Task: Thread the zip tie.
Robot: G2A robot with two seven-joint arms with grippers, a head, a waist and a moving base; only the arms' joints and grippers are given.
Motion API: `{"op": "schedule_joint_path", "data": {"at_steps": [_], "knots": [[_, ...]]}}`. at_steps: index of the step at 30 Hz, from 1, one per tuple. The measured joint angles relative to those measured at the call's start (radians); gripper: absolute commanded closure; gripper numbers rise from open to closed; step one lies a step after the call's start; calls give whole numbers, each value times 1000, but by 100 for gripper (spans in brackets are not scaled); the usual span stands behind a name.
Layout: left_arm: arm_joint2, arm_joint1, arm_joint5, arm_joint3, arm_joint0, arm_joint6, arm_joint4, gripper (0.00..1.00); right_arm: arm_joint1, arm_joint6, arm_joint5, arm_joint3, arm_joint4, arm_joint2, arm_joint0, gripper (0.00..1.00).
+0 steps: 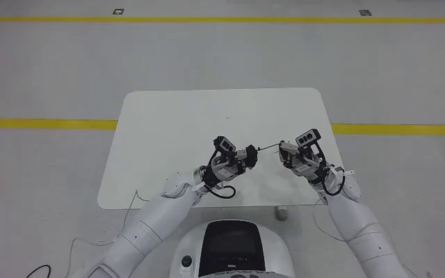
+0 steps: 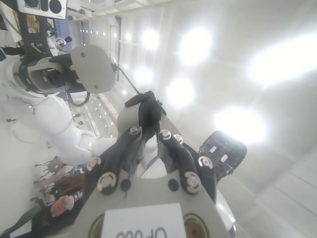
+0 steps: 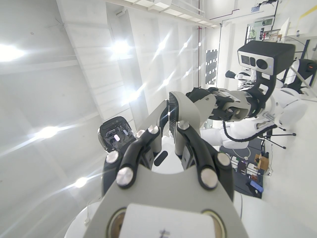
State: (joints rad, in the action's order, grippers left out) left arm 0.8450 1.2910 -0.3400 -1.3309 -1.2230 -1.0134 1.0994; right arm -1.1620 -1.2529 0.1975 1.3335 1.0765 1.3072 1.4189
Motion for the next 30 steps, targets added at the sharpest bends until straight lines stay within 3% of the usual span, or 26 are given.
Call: {"op": "schedule_joint_path", "data": {"at_steps": [30], "knots": [[0, 0, 0, 0, 0, 0, 0, 100, -5, -11, -1, -3, -4, 41, 21, 100]]}}
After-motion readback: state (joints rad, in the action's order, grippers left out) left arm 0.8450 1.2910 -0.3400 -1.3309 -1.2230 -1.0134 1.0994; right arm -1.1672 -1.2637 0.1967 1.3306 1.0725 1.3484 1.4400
